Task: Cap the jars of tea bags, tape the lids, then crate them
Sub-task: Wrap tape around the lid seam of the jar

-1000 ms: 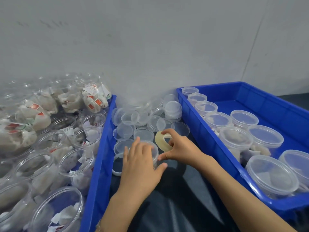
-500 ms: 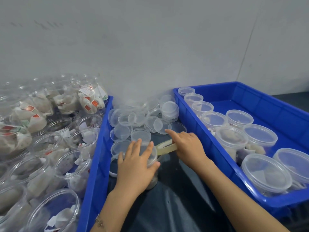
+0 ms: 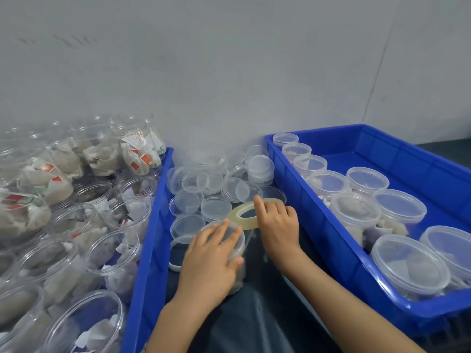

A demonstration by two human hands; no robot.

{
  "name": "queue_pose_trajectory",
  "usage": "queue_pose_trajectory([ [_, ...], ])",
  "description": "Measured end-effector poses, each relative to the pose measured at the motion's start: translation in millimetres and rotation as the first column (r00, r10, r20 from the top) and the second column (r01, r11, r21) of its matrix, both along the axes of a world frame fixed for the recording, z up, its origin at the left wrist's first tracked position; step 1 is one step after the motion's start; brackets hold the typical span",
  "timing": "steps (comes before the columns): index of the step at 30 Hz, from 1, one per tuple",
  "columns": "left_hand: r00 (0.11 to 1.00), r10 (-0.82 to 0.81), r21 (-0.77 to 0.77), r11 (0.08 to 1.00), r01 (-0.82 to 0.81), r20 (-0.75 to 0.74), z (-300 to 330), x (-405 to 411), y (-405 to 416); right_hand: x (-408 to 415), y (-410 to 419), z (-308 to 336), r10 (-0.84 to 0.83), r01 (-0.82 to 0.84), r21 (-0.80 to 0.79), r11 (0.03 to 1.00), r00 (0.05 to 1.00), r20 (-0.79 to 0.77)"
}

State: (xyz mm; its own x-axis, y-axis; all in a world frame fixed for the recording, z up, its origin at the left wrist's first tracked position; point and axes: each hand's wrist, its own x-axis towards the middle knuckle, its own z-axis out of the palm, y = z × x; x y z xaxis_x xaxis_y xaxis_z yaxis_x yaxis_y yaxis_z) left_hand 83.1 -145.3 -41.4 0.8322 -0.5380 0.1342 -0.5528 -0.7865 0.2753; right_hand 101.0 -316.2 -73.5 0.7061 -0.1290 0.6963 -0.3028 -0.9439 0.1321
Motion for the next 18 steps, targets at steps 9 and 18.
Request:
queue_pose_trajectory([
  [9, 0.994, -0.053, 0.002, 0.999, 0.054, -0.092, 10, -5, 7, 3, 15, -4, 0.114, -0.115, 0.063, 0.991, 0.993, 0.022],
  [18, 0.998, 0.007, 0.054, 0.999, -0.010, 0.059, 11, -12, 13, -28, -24, 10, 0.440, -0.286, 0.352, 0.891, 0.732, -0.520],
])
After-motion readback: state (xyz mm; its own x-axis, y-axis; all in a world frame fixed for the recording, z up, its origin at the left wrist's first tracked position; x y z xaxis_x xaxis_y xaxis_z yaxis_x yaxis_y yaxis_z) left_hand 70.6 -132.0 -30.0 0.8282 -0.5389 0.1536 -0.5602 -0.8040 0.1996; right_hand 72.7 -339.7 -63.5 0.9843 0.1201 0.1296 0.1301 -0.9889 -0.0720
